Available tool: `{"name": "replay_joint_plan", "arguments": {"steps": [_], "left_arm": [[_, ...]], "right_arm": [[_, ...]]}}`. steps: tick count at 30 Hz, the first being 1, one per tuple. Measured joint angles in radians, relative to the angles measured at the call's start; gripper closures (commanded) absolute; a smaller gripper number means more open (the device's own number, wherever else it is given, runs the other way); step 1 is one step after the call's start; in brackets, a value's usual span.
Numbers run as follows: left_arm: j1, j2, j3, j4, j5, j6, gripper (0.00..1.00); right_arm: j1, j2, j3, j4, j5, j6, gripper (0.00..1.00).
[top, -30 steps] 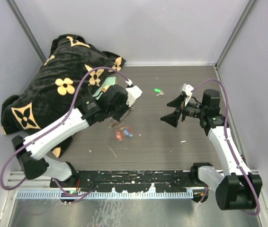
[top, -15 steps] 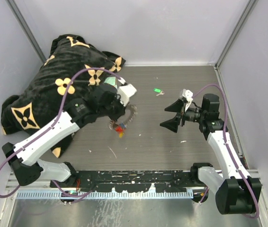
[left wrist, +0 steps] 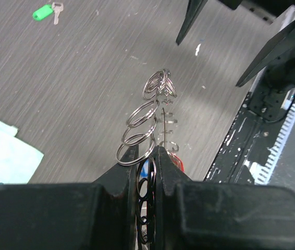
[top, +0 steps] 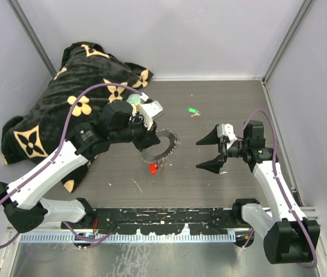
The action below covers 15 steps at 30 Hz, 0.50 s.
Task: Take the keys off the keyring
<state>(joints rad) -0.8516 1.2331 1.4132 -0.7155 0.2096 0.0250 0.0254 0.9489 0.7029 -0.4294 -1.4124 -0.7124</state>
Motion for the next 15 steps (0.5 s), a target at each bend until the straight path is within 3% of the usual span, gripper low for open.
{"name": "replay_joint_plan", "arguments": {"steps": [5,15], "left_arm": [[-0.003,-0.013,0.000,0.037,0.047,-0.035,1.00],[-0.013,-0.013,0.000,0.075,0.078,-0.098,1.00]], "right_arm": [[0.002,0.000,0.014,-0.098,-0.015,-0.125,0.07],[0.045,0.000,0.018,-0.129,-0.002,-0.176,0.25]]}}
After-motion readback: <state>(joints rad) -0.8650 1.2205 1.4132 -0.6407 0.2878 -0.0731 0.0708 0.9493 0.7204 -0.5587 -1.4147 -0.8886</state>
